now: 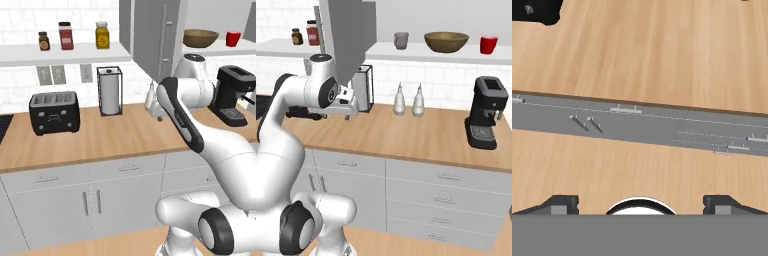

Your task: Gather all objects into one cabinet and sort the glasses and bowls to opposite sides.

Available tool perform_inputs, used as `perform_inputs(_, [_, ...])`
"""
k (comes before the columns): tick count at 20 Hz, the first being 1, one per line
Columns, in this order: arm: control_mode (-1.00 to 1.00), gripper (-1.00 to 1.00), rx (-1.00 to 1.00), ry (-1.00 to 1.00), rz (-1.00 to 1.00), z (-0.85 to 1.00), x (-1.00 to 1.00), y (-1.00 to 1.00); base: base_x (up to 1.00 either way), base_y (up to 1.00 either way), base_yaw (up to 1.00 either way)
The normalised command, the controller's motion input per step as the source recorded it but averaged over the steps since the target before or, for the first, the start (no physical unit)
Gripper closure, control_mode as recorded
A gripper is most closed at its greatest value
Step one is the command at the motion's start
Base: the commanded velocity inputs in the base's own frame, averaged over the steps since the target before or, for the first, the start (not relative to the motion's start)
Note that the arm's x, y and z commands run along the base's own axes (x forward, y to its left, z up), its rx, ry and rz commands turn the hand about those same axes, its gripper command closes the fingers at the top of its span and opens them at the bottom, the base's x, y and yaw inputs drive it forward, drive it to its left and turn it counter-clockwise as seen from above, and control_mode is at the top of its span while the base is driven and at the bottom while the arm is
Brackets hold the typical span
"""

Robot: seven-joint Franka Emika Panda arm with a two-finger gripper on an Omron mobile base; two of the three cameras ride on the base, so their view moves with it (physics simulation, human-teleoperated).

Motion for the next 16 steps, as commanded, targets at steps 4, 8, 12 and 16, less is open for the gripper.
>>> perform_inputs(4, [1.00, -1.00, 0.00, 0.00, 0.00, 0.00, 0.00, 0.00, 0.00, 0.72, 0.00])
perform_inputs(8, [1.00, -1.00, 0.00, 0.00, 0.00, 0.00, 0.00, 0.00, 0.00, 0.70, 0.00])
perform_inputs(12, [1.00, -1.00, 0.00, 0.00, 0.00, 0.00, 0.00, 0.00, 0.00, 0.75, 0.00])
perform_inputs(16, [1.00, -1.00, 0.00, 0.00, 0.00, 0.00, 0.00, 0.00, 0.00, 0.76, 0.00])
